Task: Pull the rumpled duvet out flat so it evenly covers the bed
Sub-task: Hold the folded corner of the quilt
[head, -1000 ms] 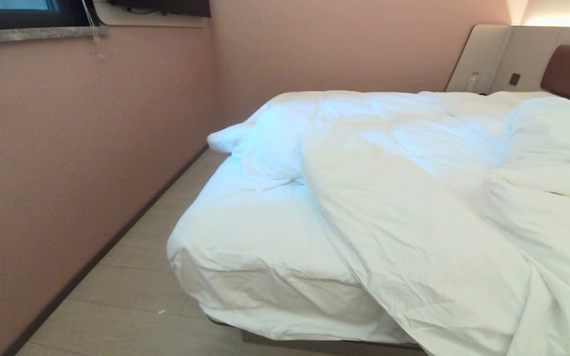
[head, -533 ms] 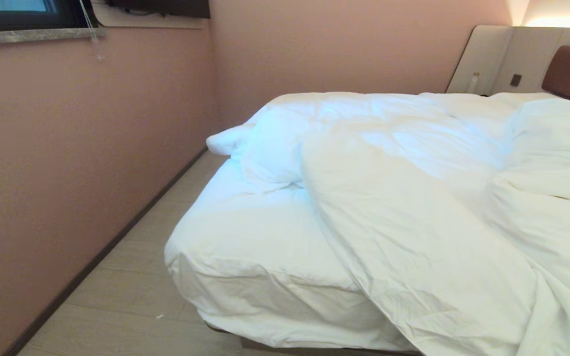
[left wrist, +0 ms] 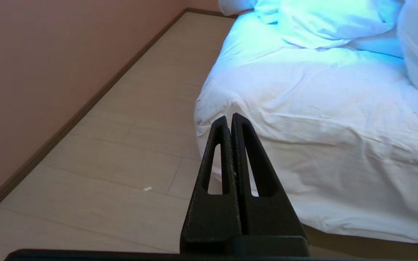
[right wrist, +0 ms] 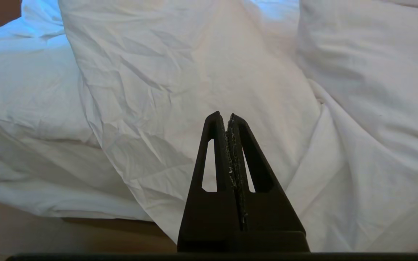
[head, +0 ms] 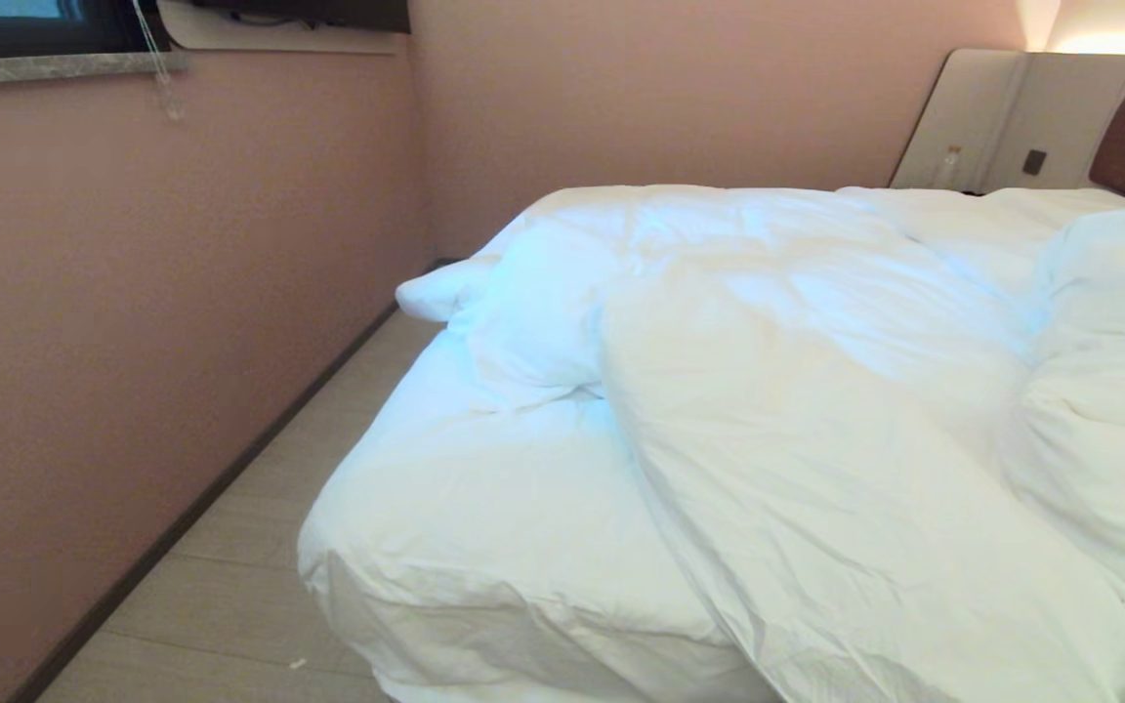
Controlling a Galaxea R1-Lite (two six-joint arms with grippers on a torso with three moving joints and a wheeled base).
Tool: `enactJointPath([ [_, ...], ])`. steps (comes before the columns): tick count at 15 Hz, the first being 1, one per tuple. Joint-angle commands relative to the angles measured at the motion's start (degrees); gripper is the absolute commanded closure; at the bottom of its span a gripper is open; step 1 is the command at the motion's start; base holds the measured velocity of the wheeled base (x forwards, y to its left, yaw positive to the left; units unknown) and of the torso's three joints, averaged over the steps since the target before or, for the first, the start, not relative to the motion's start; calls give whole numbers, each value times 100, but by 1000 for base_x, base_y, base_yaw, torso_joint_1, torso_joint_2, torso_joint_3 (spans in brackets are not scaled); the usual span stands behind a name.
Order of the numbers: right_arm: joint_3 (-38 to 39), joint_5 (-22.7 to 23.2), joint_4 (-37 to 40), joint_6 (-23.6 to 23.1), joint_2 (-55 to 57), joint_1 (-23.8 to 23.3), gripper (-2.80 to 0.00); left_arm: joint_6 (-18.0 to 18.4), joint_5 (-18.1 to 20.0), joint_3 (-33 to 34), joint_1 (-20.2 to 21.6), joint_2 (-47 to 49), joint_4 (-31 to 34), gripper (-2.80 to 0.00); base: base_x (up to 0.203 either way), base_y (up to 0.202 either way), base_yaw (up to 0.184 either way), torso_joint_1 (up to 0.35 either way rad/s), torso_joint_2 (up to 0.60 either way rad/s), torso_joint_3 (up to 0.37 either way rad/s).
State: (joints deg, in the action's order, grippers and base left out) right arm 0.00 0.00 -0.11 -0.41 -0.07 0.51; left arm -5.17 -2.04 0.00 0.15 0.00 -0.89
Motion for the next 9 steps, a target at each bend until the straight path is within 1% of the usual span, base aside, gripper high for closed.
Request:
enactJointPath([
  [1, 0, 0, 2, -2, 7, 2, 0, 7, 1, 0, 3, 0, 1, 0, 0, 0, 0, 0, 0, 0],
  [9, 0, 0, 11, 33, 7, 2, 0, 81, 19, 0, 3, 0, 19, 0, 0, 0, 0, 0, 0, 0],
])
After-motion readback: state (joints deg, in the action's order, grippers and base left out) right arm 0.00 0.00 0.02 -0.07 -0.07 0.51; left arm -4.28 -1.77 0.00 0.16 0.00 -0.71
